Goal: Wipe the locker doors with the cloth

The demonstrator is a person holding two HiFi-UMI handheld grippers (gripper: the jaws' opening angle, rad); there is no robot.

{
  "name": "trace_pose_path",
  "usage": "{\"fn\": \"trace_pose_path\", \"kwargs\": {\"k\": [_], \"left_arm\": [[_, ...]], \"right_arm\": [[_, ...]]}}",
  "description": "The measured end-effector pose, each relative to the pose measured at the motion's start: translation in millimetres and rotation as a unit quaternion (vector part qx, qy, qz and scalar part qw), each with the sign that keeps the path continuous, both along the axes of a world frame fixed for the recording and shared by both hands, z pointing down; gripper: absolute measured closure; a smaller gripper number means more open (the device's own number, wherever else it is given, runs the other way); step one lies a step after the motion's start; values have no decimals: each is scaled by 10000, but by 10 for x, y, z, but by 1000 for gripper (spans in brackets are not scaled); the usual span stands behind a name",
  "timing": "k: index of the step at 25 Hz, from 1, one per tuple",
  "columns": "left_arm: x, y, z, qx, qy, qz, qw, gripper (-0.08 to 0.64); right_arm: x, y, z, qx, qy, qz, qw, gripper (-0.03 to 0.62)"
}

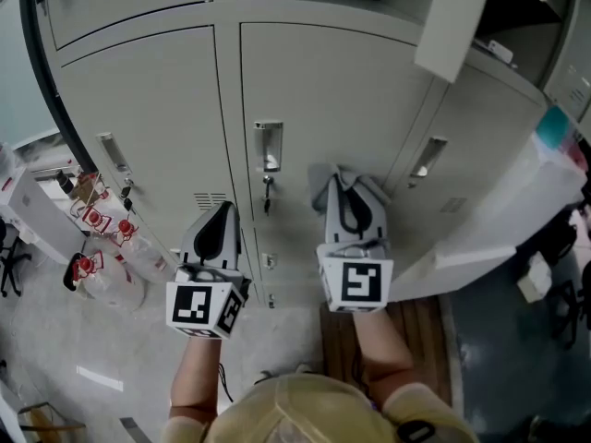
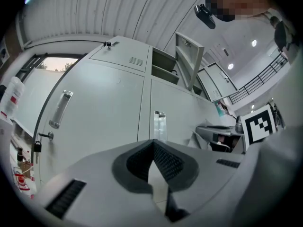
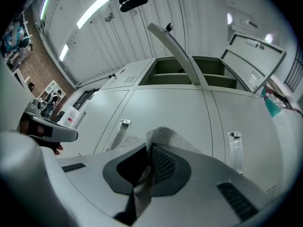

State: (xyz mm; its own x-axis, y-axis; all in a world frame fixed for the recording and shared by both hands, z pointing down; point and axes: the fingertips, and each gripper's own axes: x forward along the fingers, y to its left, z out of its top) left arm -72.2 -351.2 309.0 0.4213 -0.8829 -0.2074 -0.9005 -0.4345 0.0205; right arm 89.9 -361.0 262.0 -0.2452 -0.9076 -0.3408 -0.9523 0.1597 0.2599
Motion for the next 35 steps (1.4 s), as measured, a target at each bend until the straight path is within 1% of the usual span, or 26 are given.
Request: {"fn": "trace_pose_path", "kwargs": {"k": [5, 10, 15, 18, 26, 35], "left_arm": [[-185, 58, 79, -65, -21, -207, 9998, 558], [-351, 108, 147, -133, -31, -405, 9991, 558], [-471, 143, 209, -170, -55, -547, 9983, 558], [-496, 159, 243, -222, -47, -593, 9980, 558], [-460, 145, 289, -293, -65, -572, 9979, 558], [-256, 46, 316, -268, -120, -328, 9990, 558]], "right_arm": [[-249, -34, 165, -142, -27, -265, 9995, 588], [-430, -76, 318, -293, -72, -423, 9986, 588], [-542, -133, 463, -390, -105, -471, 9981, 588], [-568, -200, 559, -433, -50, -436, 9981, 588], [-557, -373, 760, -665, 189, -343, 9970, 588], [-380, -365, 725, -592, 276, -184, 9977, 588]]}}
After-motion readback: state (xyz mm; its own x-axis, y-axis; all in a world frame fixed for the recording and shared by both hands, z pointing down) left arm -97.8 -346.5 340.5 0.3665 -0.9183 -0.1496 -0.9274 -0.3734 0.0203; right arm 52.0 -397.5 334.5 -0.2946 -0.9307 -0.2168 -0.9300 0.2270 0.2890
